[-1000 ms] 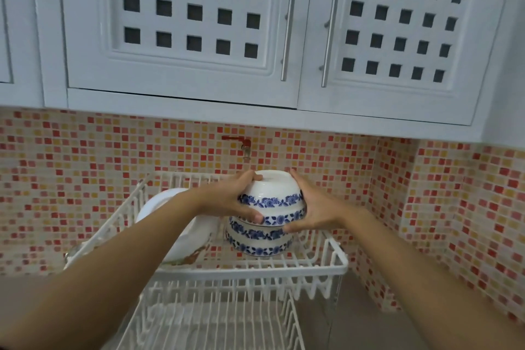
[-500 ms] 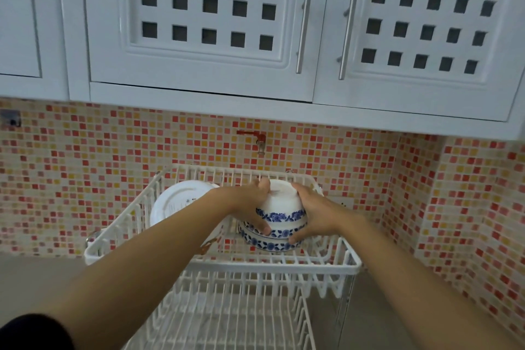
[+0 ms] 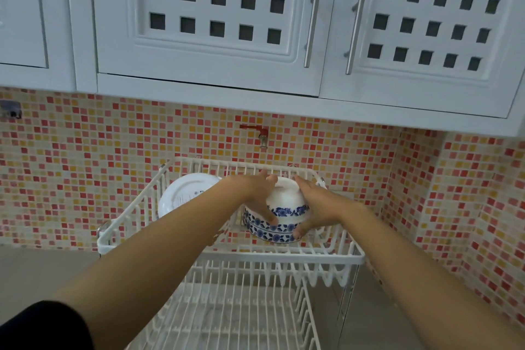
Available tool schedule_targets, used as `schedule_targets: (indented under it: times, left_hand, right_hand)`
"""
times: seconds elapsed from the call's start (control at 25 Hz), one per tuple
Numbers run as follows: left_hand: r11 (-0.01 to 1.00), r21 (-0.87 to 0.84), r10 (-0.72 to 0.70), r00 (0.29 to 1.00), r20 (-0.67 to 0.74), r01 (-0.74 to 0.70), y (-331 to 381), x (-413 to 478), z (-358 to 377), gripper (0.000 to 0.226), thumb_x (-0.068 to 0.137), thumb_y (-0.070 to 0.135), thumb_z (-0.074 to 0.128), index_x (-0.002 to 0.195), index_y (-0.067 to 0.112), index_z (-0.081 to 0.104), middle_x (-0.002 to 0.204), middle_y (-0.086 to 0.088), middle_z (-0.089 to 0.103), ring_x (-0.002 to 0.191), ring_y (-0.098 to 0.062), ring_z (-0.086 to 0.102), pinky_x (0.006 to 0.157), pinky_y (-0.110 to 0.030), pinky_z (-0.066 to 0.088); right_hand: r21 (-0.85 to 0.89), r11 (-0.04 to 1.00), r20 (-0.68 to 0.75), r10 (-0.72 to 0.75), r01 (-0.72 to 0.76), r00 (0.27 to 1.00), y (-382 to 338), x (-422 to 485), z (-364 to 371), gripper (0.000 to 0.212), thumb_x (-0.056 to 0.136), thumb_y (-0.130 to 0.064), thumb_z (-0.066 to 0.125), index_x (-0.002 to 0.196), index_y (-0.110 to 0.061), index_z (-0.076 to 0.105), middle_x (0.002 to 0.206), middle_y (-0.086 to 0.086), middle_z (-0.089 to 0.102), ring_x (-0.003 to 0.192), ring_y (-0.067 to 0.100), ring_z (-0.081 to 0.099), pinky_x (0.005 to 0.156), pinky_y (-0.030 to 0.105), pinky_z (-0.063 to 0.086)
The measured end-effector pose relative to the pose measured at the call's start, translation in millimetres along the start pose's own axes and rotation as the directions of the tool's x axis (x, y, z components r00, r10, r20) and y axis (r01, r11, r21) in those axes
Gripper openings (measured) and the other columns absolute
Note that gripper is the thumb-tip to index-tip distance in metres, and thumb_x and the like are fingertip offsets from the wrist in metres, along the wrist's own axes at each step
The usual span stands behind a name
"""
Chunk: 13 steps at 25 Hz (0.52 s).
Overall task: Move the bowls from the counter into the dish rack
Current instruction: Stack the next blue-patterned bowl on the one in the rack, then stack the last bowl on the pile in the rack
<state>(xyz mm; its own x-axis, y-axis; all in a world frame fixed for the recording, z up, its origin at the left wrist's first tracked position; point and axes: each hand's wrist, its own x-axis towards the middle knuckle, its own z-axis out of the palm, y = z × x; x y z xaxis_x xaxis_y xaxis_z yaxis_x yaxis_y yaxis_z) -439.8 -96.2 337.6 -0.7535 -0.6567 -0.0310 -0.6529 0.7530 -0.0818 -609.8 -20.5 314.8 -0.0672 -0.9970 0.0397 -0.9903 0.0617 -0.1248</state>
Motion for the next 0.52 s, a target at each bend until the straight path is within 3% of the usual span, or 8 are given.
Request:
schedule_targets:
  times: [0.12, 0.28, 0.36, 0.52]
  left_hand:
    - [0.999, -0.027, 0.015, 0.991, -0.135, -0.019, -19.4, -20.9, -16.0, 0.080, 0.092, 0.046, 0.048, 0.150, 0.010, 0.006, 0.160, -0.008, 0.000, 0.146, -0.031, 0.016, 0.118, -0.047, 0.021]
    - [0.996, -0.041, -0.081, 0.963, -0.255, 0.073, -77.1, -56.7, -30.9, 0.060, 0.101, 0.037, 0.028, 0.149, 0.004, 0.014, 0.159, -0.014, 0.007, 0.147, -0.030, 0.010, 0.119, -0.043, 0.013]
    - [0.990, -0.025, -0.139, 0.956, -0.259, 0.137, -113.3, -78.1, -30.9, 0.056, 0.102, 0.034, 0.024, 0.147, 0.001, 0.018, 0.159, -0.016, 0.006, 0.147, -0.030, 0.008, 0.119, -0.041, 0.011]
    - [0.961, -0.038, -0.273, 0.932, -0.240, 0.272, -191.8, -125.0, -19.4, 0.057, 0.103, 0.035, 0.021, 0.150, 0.004, 0.008, 0.160, -0.014, 0.003, 0.148, -0.028, 0.005, 0.120, -0.039, 0.009]
  right_hand:
    - [-0.041, 0.999, -0.040, -0.035, 0.033, 0.999, -17.8, -0.5, -12.6, 0.115, 0.071, -0.067, 0.063, 0.151, -0.019, -0.005, 0.160, -0.002, -0.002, 0.147, 0.018, 0.011, 0.120, 0.039, 0.018]
    - [-0.104, 0.992, -0.183, -0.089, 0.071, 0.979, -75.7, 15.7, -26.3, 0.075, 0.095, -0.058, 0.023, 0.151, -0.015, 0.001, 0.160, 0.003, -0.001, 0.148, 0.019, 0.006, 0.118, 0.037, 0.012]
    - [-0.109, 0.989, -0.241, -0.125, 0.100, 0.962, -122.3, 31.4, -28.7, 0.069, 0.097, -0.055, 0.019, 0.151, -0.015, 0.002, 0.160, 0.004, 0.002, 0.148, 0.020, 0.007, 0.119, 0.042, 0.014]
    - [-0.138, 0.974, -0.282, -0.214, 0.181, 0.935, -225.5, 67.8, -24.5, 0.066, 0.099, -0.050, 0.022, 0.150, -0.011, 0.008, 0.160, 0.008, 0.011, 0.146, 0.025, 0.015, 0.117, 0.044, 0.019]
